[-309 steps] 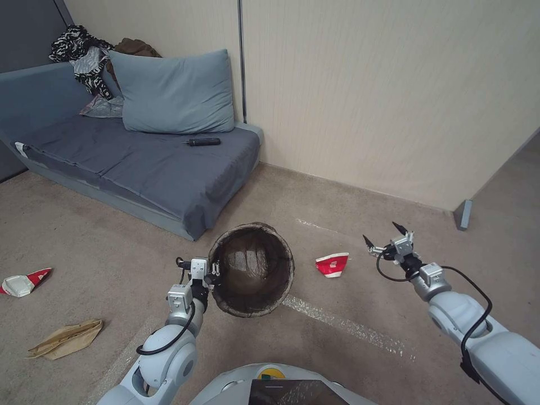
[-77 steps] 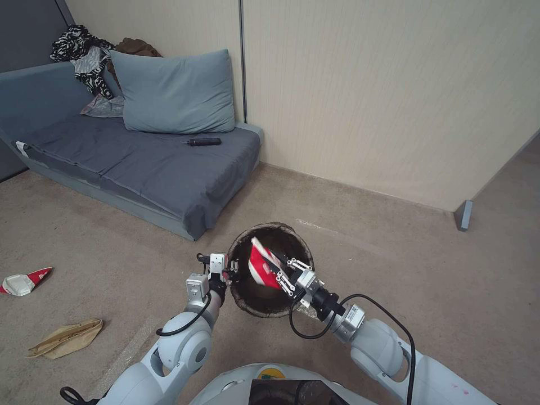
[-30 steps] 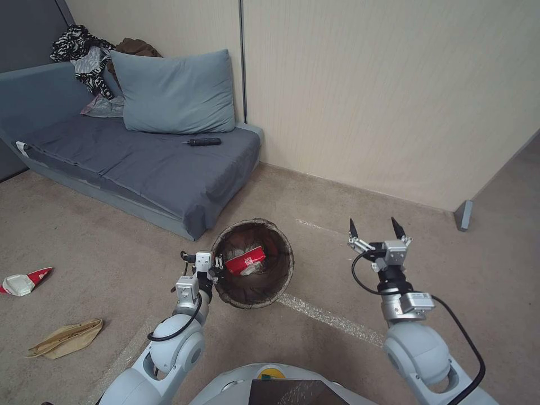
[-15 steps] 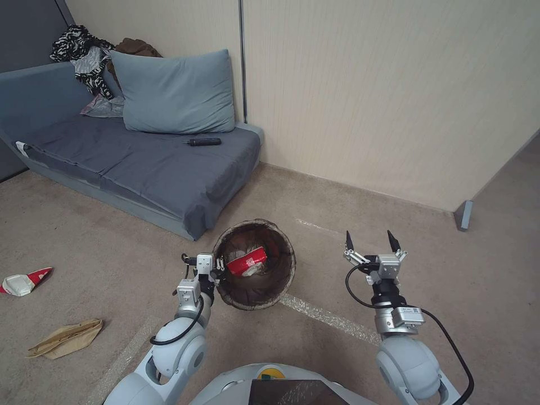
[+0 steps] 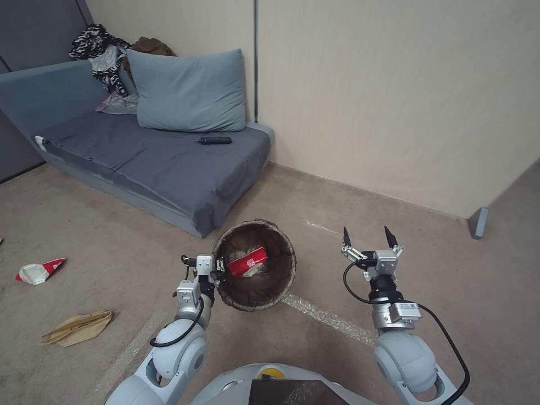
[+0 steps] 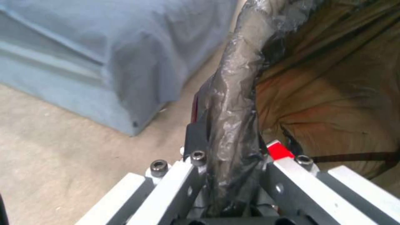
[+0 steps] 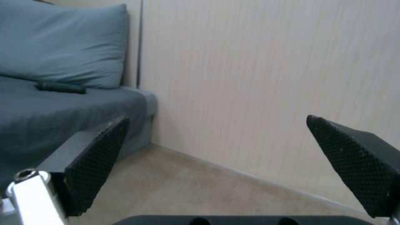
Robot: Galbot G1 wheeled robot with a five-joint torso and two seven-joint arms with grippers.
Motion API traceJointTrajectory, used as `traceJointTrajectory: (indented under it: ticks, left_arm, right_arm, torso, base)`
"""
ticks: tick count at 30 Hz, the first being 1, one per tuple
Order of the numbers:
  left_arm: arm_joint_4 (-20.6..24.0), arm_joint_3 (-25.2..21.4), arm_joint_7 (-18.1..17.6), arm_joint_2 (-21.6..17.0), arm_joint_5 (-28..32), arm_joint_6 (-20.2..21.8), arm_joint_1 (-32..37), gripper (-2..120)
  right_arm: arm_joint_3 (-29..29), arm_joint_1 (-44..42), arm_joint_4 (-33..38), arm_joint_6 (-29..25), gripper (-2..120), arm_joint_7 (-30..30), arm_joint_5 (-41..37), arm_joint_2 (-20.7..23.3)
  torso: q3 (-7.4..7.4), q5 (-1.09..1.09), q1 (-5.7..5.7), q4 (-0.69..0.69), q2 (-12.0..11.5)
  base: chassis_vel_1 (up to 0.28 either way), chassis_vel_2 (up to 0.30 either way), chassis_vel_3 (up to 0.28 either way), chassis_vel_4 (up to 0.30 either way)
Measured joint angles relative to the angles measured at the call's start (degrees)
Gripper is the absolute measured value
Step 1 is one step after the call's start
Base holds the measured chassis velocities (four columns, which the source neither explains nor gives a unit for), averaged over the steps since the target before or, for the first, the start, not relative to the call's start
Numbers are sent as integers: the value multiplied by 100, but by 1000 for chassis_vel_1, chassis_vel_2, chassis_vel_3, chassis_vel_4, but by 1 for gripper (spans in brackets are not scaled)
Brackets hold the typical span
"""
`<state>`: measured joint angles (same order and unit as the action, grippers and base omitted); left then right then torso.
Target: Pick up the trash bin, then pick up the garbage from the floor and place it into the trash bin.
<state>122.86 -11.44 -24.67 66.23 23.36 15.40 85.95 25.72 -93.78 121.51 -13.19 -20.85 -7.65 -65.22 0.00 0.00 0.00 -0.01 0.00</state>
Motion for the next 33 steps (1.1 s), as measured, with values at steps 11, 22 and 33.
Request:
traceJointTrajectory:
  ticks: [11, 22, 33]
  left_arm:
    - [30, -20, 5, 26, -46, -26, 64, 2]
    - [-1, -16, 23, 93, -174, -64, 98, 2]
    - [-47, -3, 24, 151, -214, -67, 85, 2]
  right_arm:
    - [-25, 23, 33, 12, 100, 6, -2, -35]
    - [-43, 18, 46, 11, 100, 6, 7, -30]
    - [-60, 71, 7, 5, 100, 2, 1, 20]
  torso:
    - [0, 1, 0, -1, 0]
    - [0, 0, 0, 0, 0]
    - [0, 0, 0, 0, 0]
  base:
    - [87, 95, 94, 95]
    - [137, 128, 121, 128]
    - [122, 127, 123, 131]
